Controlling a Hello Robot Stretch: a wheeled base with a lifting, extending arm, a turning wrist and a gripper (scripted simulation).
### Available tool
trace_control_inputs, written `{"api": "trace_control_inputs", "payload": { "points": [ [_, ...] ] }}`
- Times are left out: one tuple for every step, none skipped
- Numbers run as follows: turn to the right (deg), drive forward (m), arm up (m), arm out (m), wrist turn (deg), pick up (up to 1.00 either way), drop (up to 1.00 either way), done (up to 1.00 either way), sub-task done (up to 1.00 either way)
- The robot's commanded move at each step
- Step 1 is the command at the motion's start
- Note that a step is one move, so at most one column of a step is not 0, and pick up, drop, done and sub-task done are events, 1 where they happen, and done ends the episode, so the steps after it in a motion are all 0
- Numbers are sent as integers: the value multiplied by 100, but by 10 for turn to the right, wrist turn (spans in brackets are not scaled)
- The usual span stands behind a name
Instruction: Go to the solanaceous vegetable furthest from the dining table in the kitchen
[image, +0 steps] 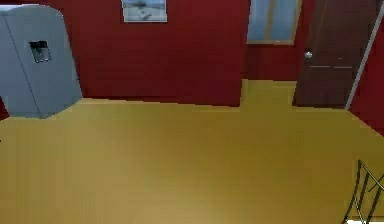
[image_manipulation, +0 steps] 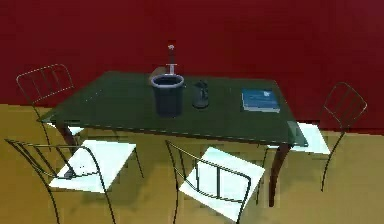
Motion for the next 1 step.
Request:
{"api": "trace_control_inputs", "payload": {
  "points": [
    [-450,0,0,0,0,0,0,0,0]
  ]
}}
